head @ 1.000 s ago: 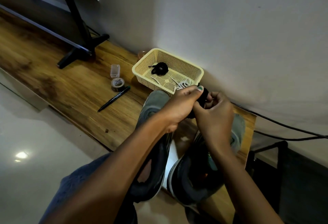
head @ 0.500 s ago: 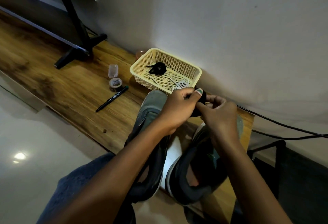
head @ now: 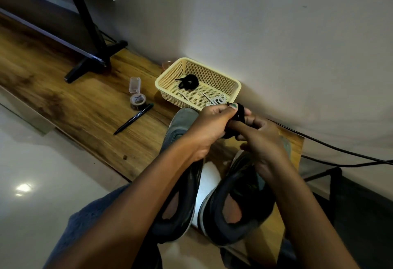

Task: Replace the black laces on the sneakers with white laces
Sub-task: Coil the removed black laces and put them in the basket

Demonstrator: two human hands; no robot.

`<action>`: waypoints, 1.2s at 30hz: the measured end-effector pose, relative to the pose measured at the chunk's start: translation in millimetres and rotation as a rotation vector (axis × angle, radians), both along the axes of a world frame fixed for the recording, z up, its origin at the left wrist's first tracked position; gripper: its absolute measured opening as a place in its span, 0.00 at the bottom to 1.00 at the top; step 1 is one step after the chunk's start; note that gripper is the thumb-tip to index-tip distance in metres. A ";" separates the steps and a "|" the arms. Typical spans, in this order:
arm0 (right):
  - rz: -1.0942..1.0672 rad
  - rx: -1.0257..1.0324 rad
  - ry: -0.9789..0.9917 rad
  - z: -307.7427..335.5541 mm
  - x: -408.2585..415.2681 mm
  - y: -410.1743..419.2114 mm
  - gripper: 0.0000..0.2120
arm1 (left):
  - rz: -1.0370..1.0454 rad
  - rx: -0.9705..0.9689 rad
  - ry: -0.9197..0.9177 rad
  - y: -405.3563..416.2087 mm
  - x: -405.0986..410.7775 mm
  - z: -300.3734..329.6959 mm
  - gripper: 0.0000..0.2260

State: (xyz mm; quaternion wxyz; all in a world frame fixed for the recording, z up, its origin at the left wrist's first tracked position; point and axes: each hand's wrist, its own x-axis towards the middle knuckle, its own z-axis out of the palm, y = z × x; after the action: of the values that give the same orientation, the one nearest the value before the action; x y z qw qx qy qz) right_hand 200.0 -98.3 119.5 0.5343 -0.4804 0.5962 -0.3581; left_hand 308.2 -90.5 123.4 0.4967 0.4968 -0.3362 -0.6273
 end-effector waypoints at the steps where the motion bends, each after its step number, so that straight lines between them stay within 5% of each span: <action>1: 0.004 0.063 -0.069 0.1 -1.9 -0.8 0.08 | 0.007 0.004 0.001 -0.7 2.5 0.0 0.13; 4: 0.013 0.166 -0.215 1.2 -5.3 -3.3 0.15 | 0.011 0.017 0.030 -1.7 6.3 0.4 0.13; 7: -0.011 0.214 -0.364 4.2 -4.5 -4.0 0.07 | 0.027 0.041 0.113 -2.8 8.2 1.9 0.13; 11: 0.012 0.264 -0.476 4.1 -5.6 -7.1 0.09 | 0.035 0.060 0.173 -3.7 11.0 2.7 0.14; 16: 0.032 0.288 -0.450 5.9 -4.7 -4.5 0.04 | 0.037 0.066 0.163 -4.3 14.2 1.4 0.14; 19: -0.015 0.303 -0.518 6.2 -3.5 -5.3 0.12 | 0.029 0.061 0.168 -4.2 13.9 1.2 0.12; 22: -0.033 0.273 -0.494 3.2 -2.0 -5.0 0.06 | 0.011 0.072 0.176 -4.8 13.2 0.3 0.11; 26: -0.058 0.260 -0.483 3.1 -0.6 -5.3 0.15 | -0.010 0.064 0.192 -5.0 14.4 -0.5 0.11; 29: -0.132 0.173 -0.466 6.3 0.3 -5.4 0.08 | -0.011 0.056 0.186 -4.5 14.6 -0.5 0.11; 36: -0.142 -0.136 -0.300 6.8 1.0 -1.9 0.09 | -0.020 0.083 0.219 -5.6 12.1 -0.8 0.12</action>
State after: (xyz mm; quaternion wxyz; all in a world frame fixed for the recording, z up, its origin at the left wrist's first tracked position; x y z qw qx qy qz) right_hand 201.0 -100.2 126.3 0.5568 -0.4133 0.5168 -0.5020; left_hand 320.3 -96.0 122.5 0.5030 0.4421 -0.2588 -0.6961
